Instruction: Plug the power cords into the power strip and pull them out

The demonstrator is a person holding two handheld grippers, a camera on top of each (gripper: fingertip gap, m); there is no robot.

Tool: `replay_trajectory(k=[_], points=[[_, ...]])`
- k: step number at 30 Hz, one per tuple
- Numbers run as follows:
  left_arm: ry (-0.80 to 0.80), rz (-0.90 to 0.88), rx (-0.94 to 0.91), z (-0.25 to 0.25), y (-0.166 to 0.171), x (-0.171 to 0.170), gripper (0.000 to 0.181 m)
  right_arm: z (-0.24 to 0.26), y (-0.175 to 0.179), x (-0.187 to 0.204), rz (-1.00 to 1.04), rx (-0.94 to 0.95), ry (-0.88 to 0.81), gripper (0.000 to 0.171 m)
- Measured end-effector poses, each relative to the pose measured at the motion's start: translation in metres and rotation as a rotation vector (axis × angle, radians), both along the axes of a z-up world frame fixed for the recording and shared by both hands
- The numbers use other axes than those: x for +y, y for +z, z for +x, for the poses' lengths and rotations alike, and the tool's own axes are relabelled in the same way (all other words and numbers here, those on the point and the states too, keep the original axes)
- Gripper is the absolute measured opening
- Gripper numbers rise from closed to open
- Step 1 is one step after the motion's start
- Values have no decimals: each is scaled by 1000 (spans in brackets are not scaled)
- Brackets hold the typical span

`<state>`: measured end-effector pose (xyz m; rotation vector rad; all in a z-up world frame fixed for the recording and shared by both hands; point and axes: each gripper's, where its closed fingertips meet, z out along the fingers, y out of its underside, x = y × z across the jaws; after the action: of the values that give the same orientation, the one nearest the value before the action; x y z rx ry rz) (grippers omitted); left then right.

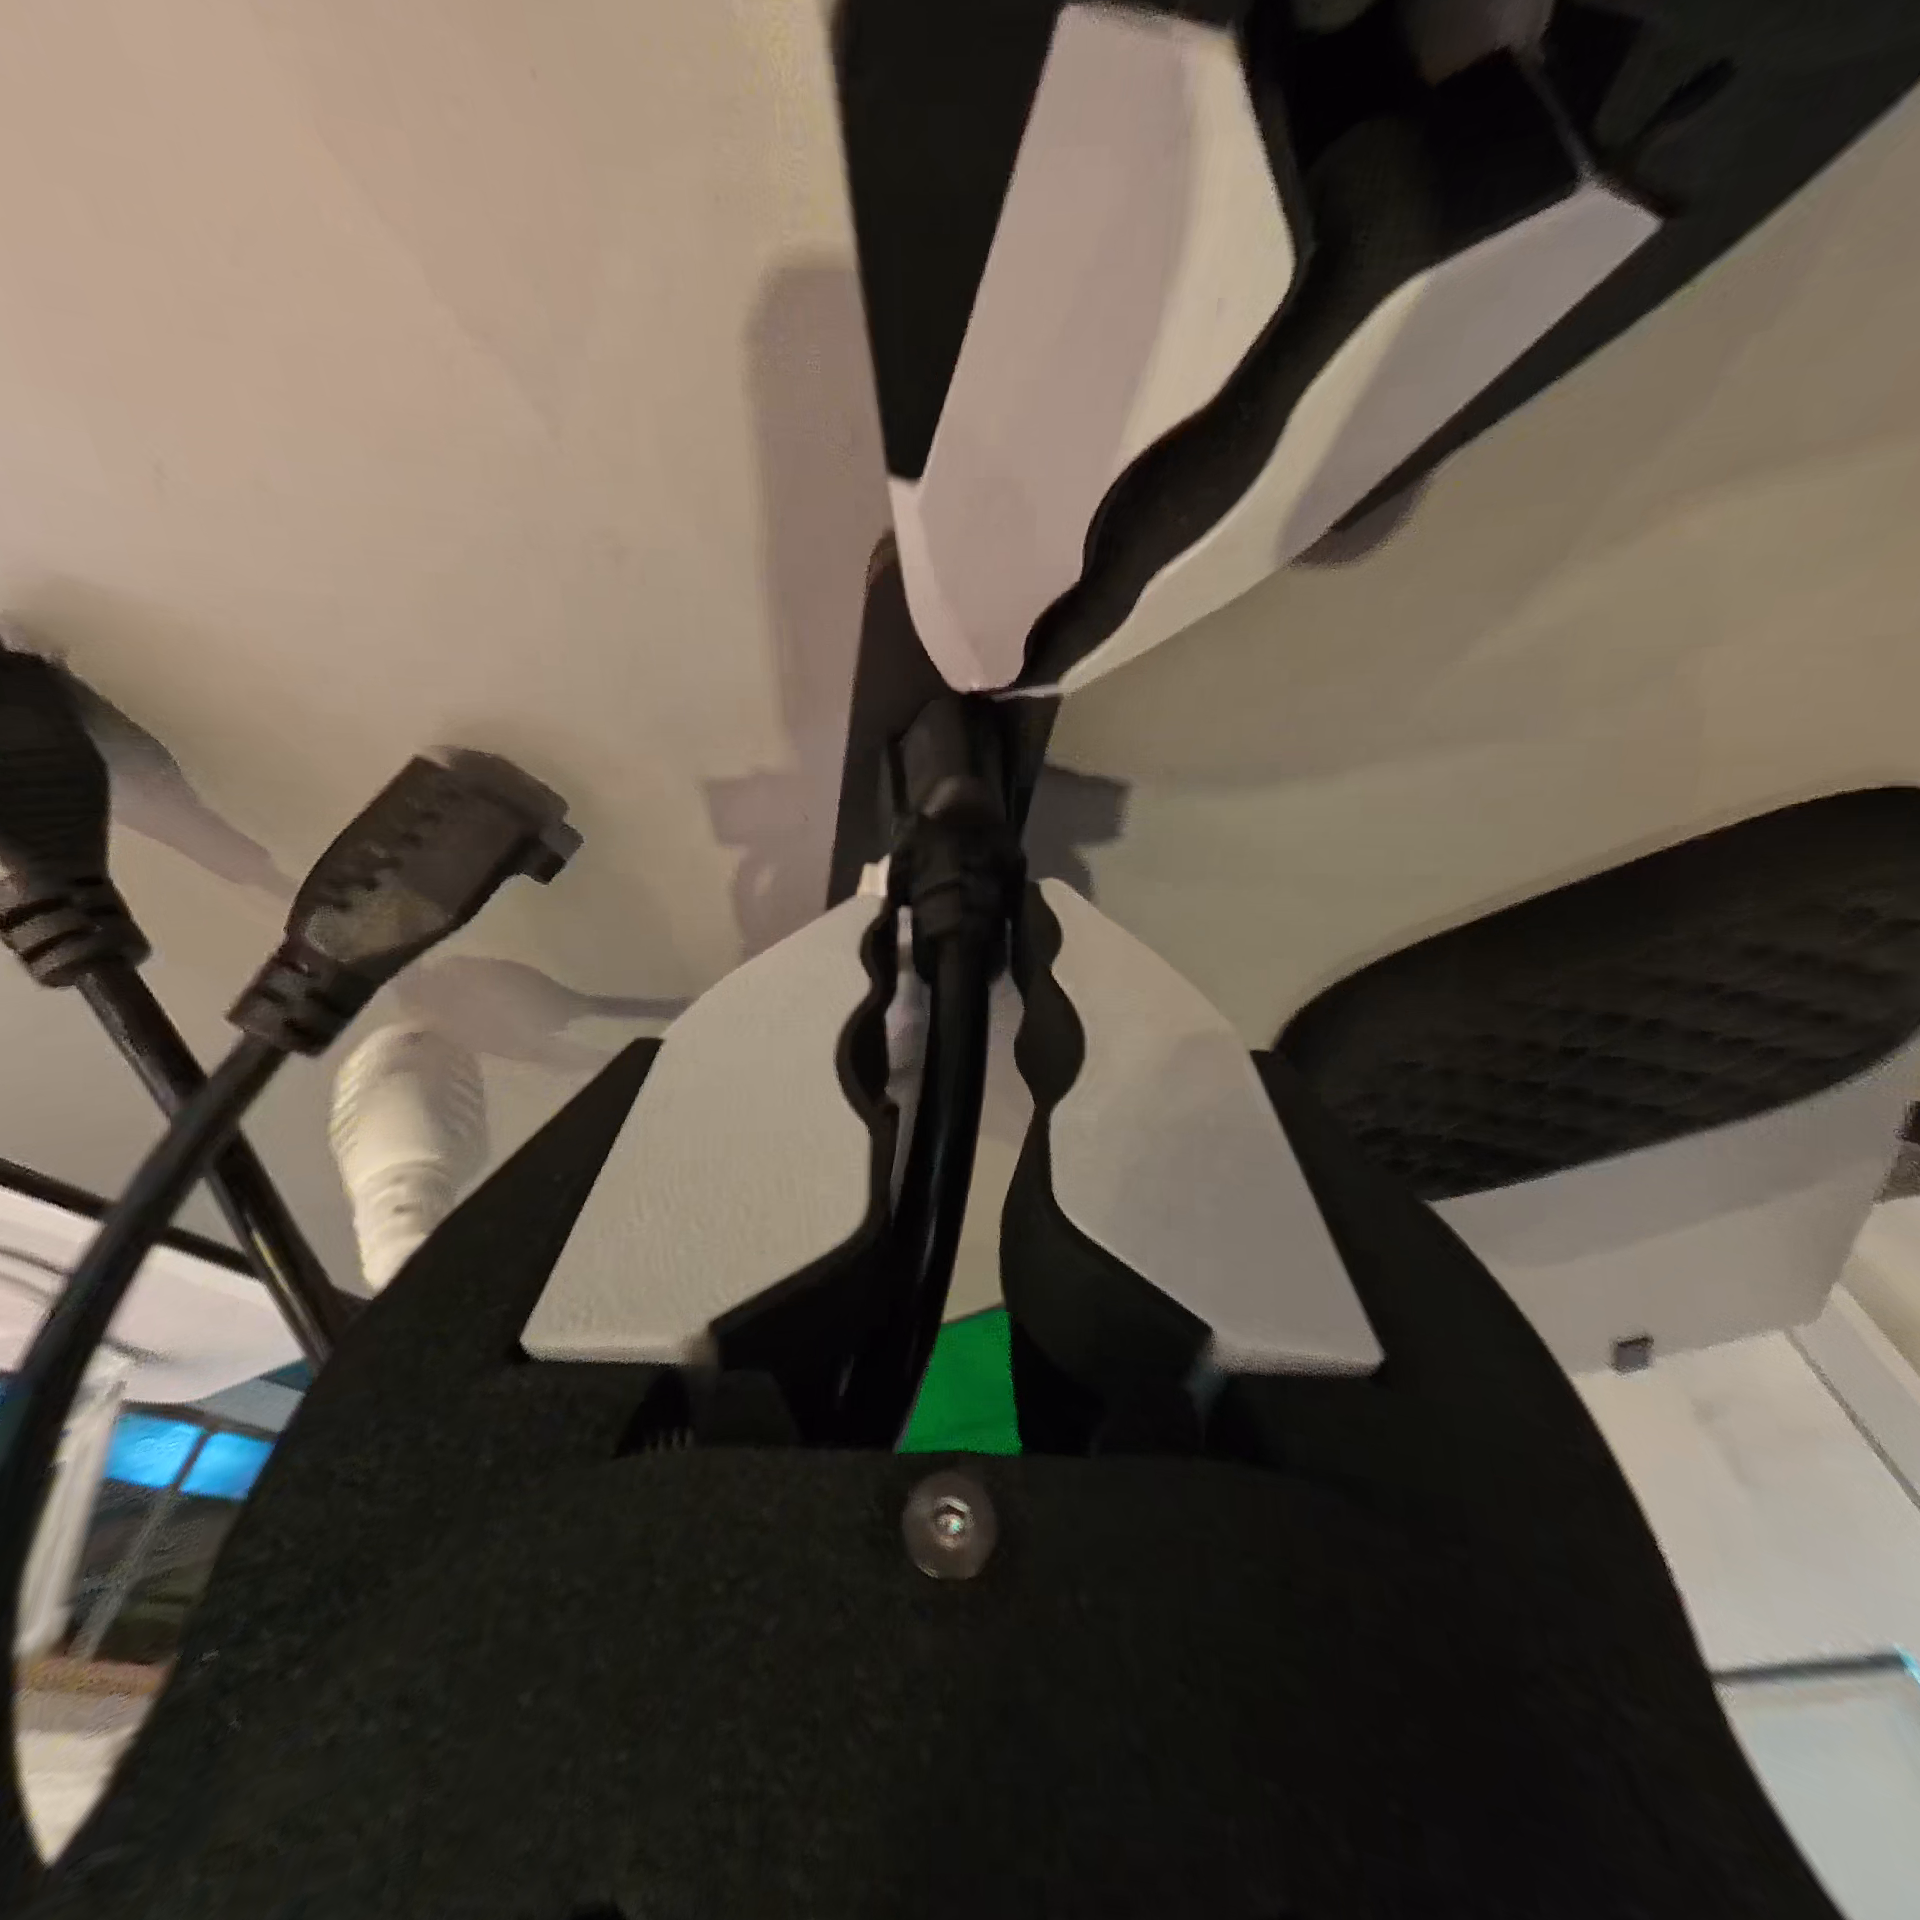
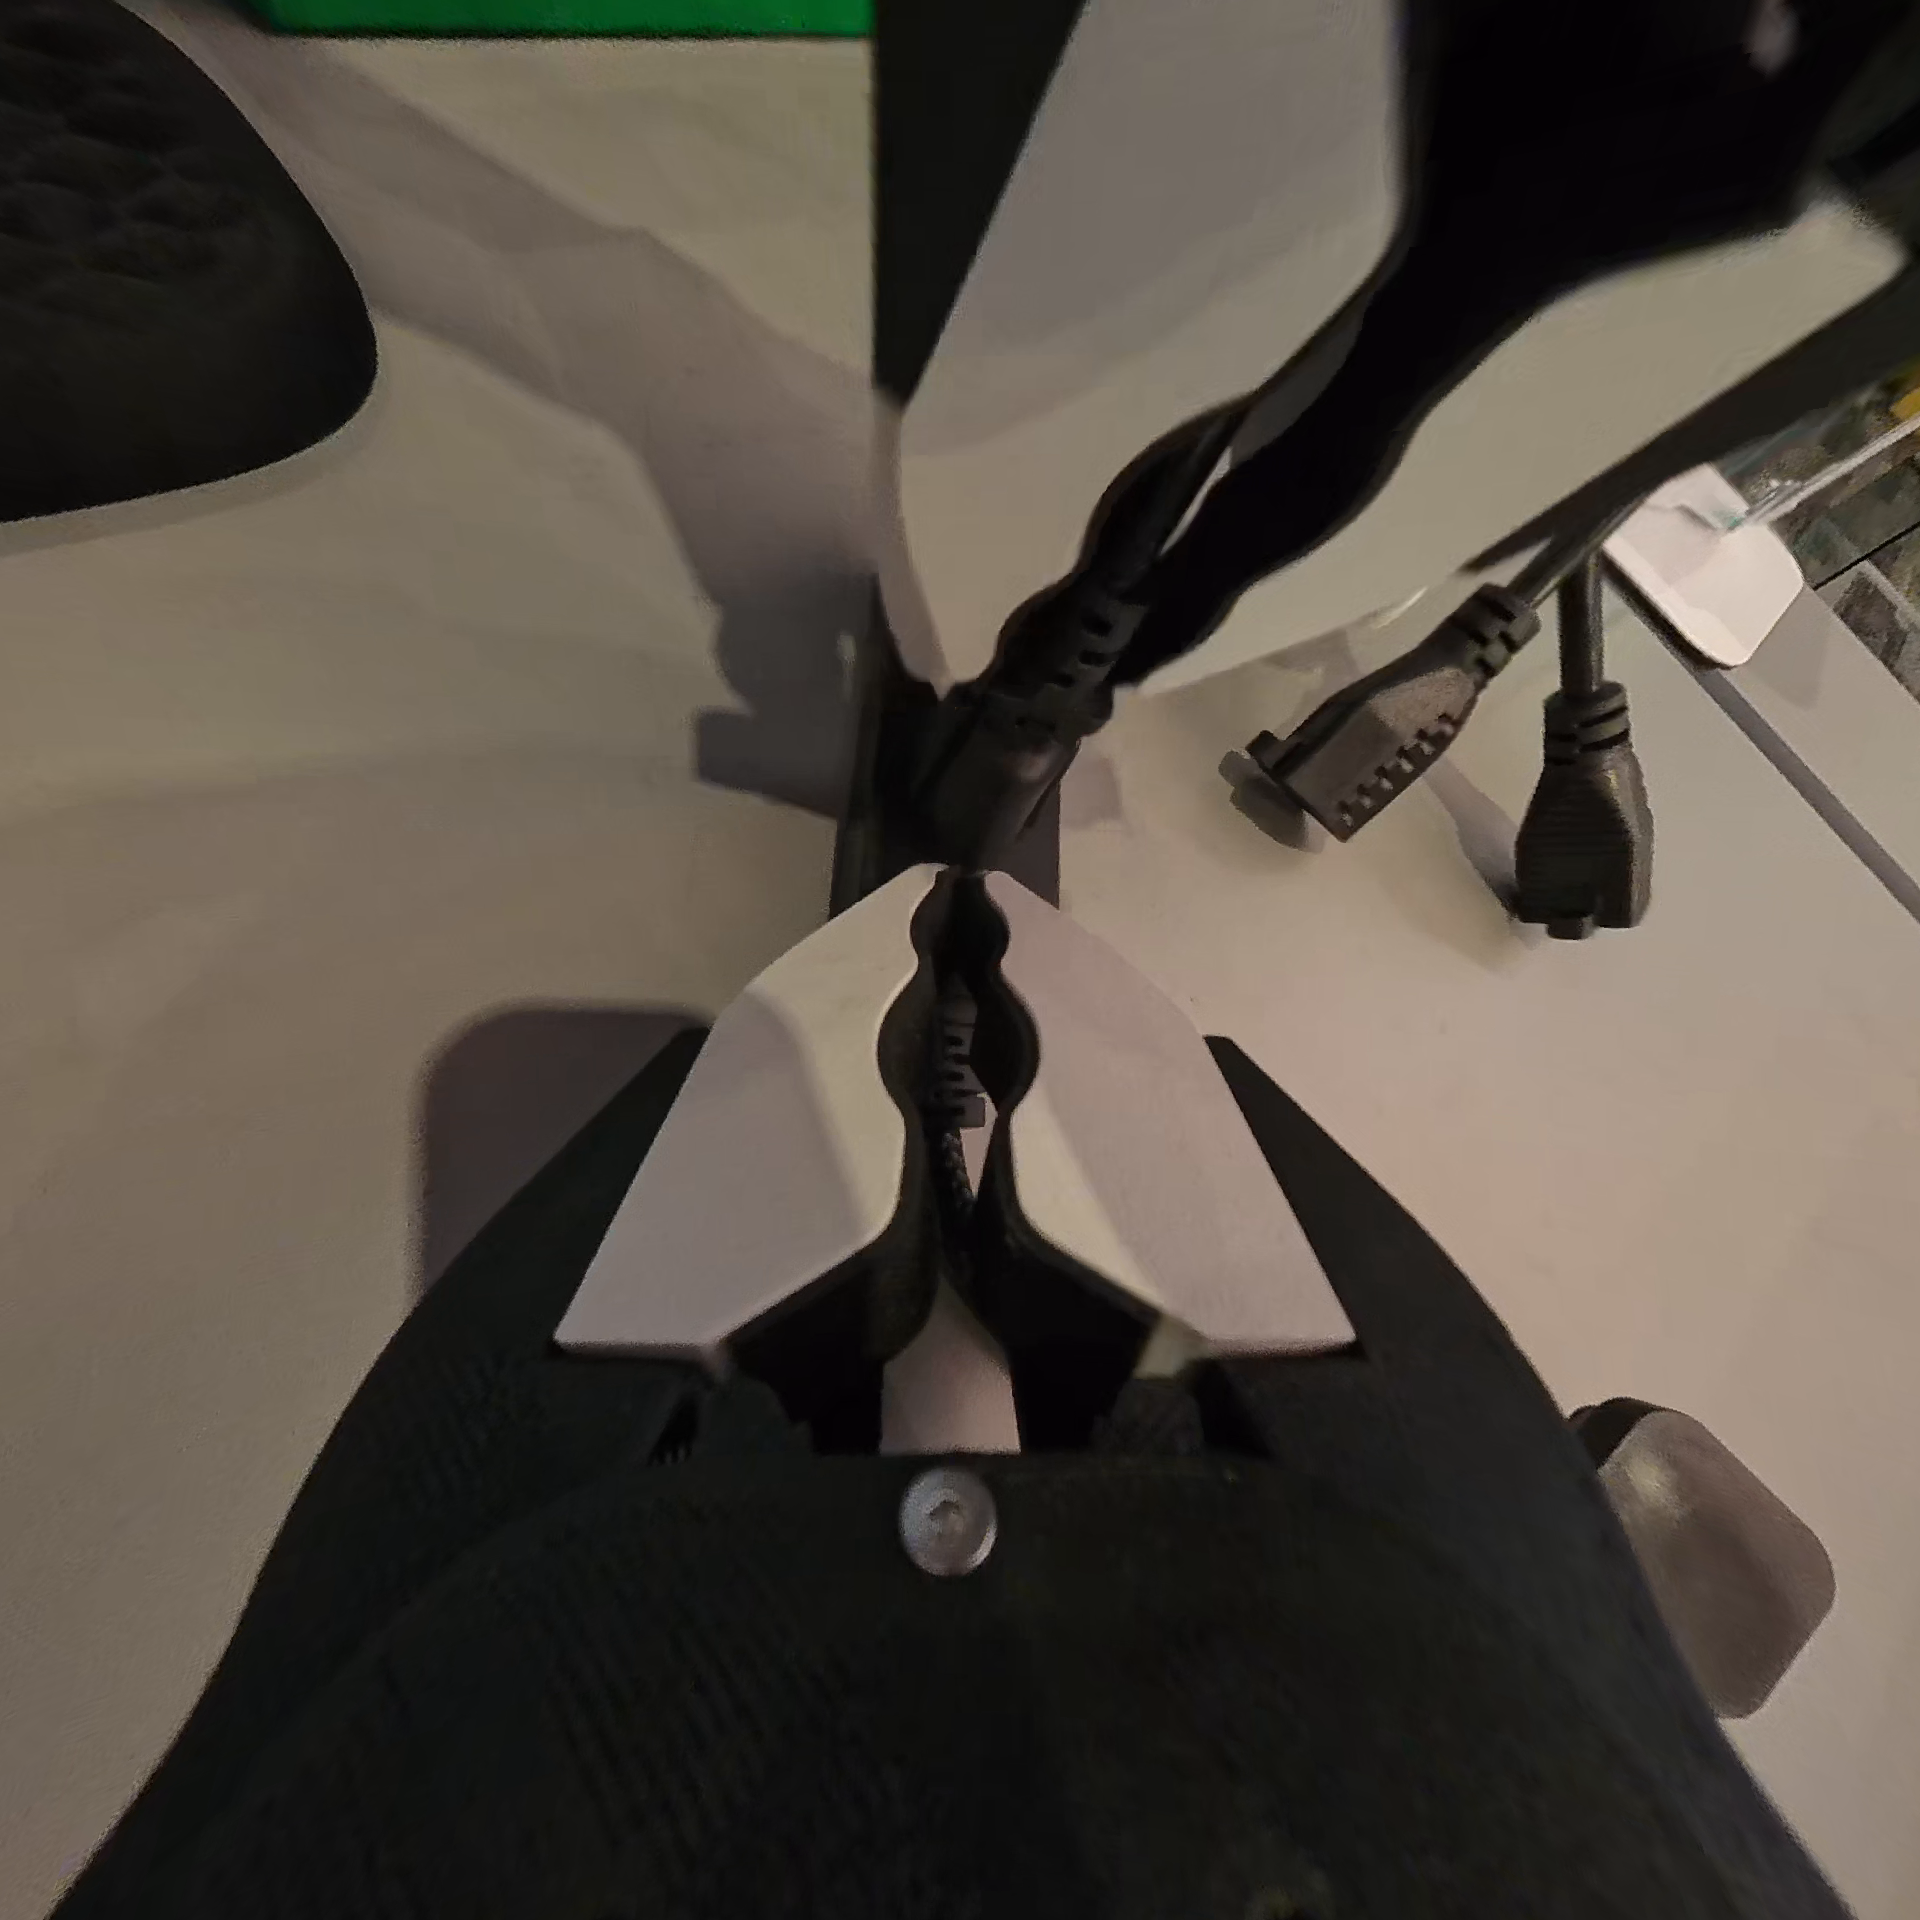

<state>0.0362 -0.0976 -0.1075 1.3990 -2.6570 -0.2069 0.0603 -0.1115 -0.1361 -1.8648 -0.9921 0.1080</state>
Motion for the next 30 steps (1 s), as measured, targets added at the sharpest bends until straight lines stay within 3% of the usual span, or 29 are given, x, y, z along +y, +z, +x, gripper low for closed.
replay_trajectory(k=[4,7,10,13,18,22,24,26,30], points=[[-111,89,7,-6,4,7,15,-3,1,2,-18,16,6,7],[-46,66,-30,-3,6,5,17,-3,2,3,14,2,5,6],[7,44,-150,8,18,1,25,-2,4,3,64,-38,-5,4],[58,58,-293,17,34,-5,46,-2,5,2,84,-52,-4,3],[187,46,-701,31,88,-17,50,2,6,2,104,-60,5,2],[417,105,-1106,7,128,-1,61,10,6,4,123,-76,-5,2],[555,110,-1226,-11,120,10,79,12,7,5,121,-68,-10,2],[640,18,-1275,-17,98,10,85,14,10,5,120,-39,-17,1],[635,81,-1189,-26,50,23,87,18,21,5,139,46,-33,1]])
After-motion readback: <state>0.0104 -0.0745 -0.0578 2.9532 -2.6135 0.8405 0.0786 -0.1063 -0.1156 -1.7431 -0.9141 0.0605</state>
